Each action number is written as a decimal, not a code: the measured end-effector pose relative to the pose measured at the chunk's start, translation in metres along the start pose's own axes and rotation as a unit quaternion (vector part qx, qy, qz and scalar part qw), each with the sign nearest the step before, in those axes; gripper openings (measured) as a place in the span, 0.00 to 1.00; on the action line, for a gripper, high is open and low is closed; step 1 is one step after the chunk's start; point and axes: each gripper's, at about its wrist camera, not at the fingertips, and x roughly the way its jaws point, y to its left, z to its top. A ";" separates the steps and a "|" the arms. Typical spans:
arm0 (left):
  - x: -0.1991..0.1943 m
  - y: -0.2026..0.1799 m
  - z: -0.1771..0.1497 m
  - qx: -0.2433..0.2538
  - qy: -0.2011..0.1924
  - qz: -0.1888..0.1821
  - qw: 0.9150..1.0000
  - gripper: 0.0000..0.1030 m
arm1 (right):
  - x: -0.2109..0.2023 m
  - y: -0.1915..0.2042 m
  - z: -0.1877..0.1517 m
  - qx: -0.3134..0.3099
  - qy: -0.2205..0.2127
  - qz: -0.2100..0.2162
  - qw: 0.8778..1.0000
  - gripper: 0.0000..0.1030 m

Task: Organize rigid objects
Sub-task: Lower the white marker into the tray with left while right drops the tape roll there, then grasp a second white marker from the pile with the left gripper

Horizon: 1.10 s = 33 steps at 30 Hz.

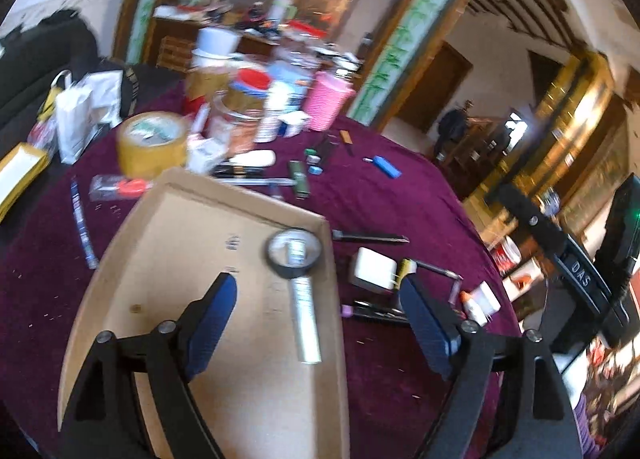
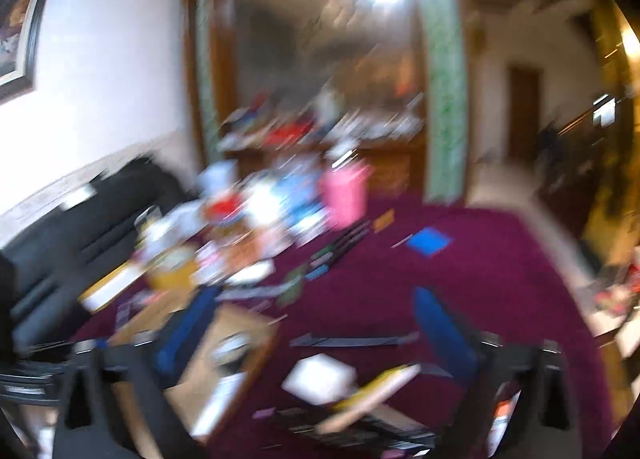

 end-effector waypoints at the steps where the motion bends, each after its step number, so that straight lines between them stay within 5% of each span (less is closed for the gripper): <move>1: 0.001 -0.008 -0.002 0.007 0.002 -0.004 1.000 0.82 | -0.008 -0.013 -0.002 0.001 -0.007 -0.015 1.000 1.00; 6: 0.018 -0.047 -0.021 0.034 0.037 -0.009 0.999 0.82 | -0.019 -0.110 -0.023 0.089 0.045 -0.049 0.994 1.00; 14: 0.072 -0.102 -0.058 0.109 0.109 0.024 0.988 0.82 | -0.010 -0.242 -0.090 0.238 0.062 -0.104 0.964 1.00; 18: 0.107 -0.120 -0.061 0.131 0.134 0.039 0.982 0.82 | 0.007 -0.257 -0.109 0.273 0.082 -0.099 0.953 1.00; 23: 0.161 -0.137 -0.049 0.160 0.147 0.059 0.974 0.80 | 0.012 -0.259 -0.109 0.272 0.079 -0.089 0.955 1.00; 27: 0.203 -0.155 -0.053 0.208 0.178 0.098 0.957 0.15 | 0.012 -0.260 -0.112 0.269 0.085 -0.084 0.956 1.00; 30: 0.202 -0.161 -0.062 0.221 0.186 0.096 0.952 0.12 | 0.012 -0.259 -0.114 0.270 0.091 -0.078 0.955 1.00; 33: 0.182 -0.162 -0.071 0.214 0.205 0.055 0.954 0.12 | 0.015 -0.259 -0.118 0.273 0.099 -0.070 0.954 1.00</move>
